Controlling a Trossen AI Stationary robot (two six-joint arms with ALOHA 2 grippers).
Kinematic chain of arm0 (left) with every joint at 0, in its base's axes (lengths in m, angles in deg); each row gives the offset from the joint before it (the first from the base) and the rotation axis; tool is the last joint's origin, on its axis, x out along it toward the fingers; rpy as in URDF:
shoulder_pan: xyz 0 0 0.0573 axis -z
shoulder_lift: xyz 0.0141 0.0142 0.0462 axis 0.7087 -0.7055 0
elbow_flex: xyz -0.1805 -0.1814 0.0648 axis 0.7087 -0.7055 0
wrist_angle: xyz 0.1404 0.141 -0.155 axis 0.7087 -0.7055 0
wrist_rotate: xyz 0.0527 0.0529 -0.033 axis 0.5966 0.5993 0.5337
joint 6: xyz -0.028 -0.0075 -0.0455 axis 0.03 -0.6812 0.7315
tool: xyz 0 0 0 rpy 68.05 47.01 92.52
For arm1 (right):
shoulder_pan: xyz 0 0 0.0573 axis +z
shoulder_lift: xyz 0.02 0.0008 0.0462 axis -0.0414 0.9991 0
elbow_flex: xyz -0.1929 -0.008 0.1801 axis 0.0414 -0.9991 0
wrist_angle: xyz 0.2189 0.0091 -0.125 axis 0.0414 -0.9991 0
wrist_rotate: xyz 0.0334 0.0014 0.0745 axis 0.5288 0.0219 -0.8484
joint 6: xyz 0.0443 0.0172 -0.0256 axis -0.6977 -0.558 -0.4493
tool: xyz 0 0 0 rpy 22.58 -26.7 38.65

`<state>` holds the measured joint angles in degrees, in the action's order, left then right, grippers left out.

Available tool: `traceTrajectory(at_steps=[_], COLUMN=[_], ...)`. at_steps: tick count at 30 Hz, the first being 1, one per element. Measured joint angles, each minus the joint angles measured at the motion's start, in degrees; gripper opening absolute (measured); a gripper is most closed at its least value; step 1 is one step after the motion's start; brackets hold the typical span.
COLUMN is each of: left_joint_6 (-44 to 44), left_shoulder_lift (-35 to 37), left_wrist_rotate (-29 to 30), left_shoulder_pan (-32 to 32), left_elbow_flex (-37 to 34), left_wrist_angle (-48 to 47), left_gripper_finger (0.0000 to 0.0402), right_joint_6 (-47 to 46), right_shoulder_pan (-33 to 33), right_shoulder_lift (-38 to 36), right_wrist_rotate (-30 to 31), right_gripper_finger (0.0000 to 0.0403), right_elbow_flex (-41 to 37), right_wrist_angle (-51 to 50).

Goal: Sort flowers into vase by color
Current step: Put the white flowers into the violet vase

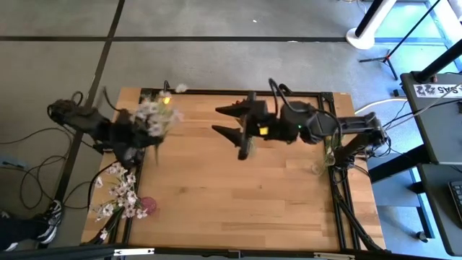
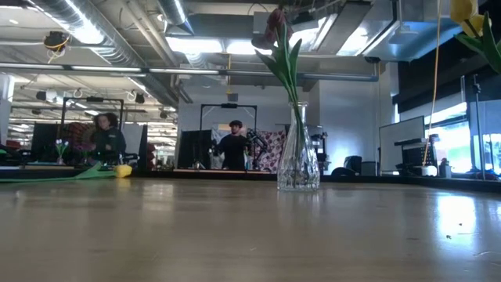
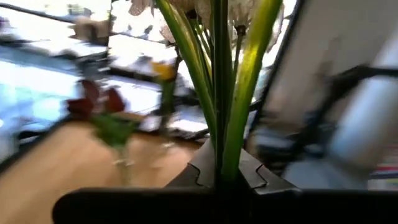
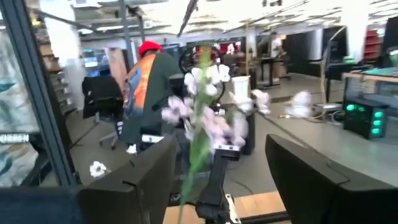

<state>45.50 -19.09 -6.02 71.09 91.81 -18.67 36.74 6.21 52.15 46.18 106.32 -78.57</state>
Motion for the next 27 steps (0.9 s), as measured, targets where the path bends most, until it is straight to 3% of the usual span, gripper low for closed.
traceTrajectory(at_steps=[9, 14, 19, 27], left_joint_6=[1.0, -1.5, -3.1, 0.8], left_shoulder_lift=[5.5, 5.9, 6.0, 6.0], left_wrist_rotate=[-10.6, -13.8, -14.1, -16.3], left_shoulder_pan=[14.9, 21.0, 23.2, 27.2], left_elbow_flex=[-4.5, -12.4, -20.0, -22.0], left_wrist_angle=[0.2, 6.9, 21.2, 20.4], left_gripper_finger=[0.0004, 0.0004, 0.0004, 0.0004], right_joint_6=[-5.0, -9.4, -12.0, -14.2], right_shoulder_pan=[6.1, 8.0, 8.3, 8.3], right_shoulder_lift=[1.8, 3.7, 4.5, 4.5], right_wrist_rotate=[17.1, 23.2, 24.8, 24.7], right_gripper_finger=[0.0250, 0.0250, 0.0250, 0.0250], right_elbow_flex=[0.0, -0.1, -0.1, -0.1], right_wrist_angle=[-0.2, -0.4, -0.7, -3.3])
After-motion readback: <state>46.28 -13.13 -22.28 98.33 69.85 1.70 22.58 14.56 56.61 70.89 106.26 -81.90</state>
